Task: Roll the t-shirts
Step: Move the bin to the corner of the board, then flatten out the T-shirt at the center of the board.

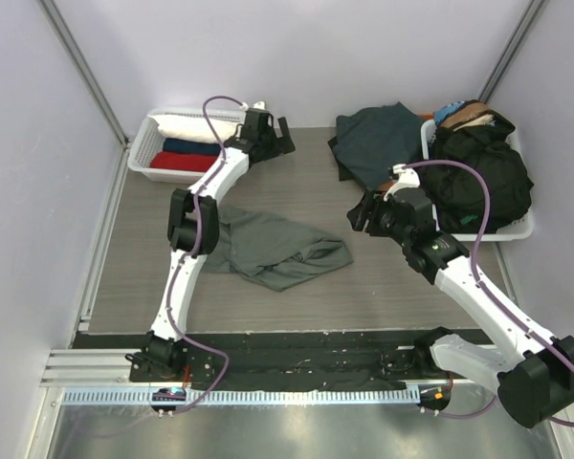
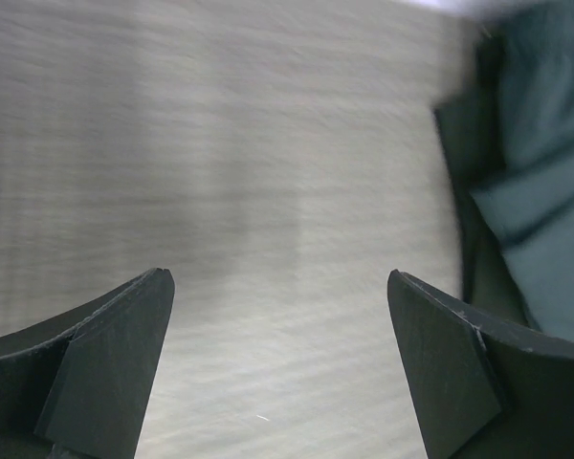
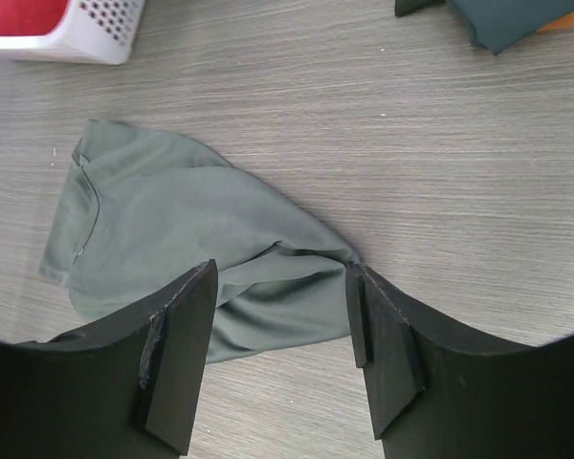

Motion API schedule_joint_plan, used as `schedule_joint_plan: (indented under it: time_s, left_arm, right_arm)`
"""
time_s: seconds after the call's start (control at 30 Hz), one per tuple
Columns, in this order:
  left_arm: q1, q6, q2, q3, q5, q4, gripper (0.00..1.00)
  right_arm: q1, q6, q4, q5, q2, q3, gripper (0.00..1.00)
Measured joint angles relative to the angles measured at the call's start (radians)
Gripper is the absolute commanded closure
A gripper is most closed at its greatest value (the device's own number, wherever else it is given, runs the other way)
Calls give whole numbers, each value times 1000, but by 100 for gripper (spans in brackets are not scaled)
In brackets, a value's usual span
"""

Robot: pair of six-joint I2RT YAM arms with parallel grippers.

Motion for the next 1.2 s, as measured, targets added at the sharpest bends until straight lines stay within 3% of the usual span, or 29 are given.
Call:
schedule_joint_plan:
  time_s: [0.37, 0.63, 0.73, 0.87, 1.1, 1.2]
  left_arm:
    - [169, -6, -4, -74, -47, 21, 0]
    - [178, -35, -4, -48, -14, 22, 0]
    - [164, -39, -34, -103, 18, 24, 0]
    - [113, -64, -201, -360, 64, 51, 0]
    - [-123, -104, -755, -901, 44, 138, 0]
    - [-201, -122, -958, -1086, 13, 188, 11]
  right_arm:
    - [0, -1, 0, -5, 26, -3, 37]
    - [0, 0, 0, -10, 31, -35, 36]
    - [0, 0, -1, -10, 29, -50, 36]
    - [0, 4, -4, -16, 22, -52, 36]
    - [0, 22, -7, -45, -20, -71, 36]
    - [0, 36, -10, -64, -28, -87, 36]
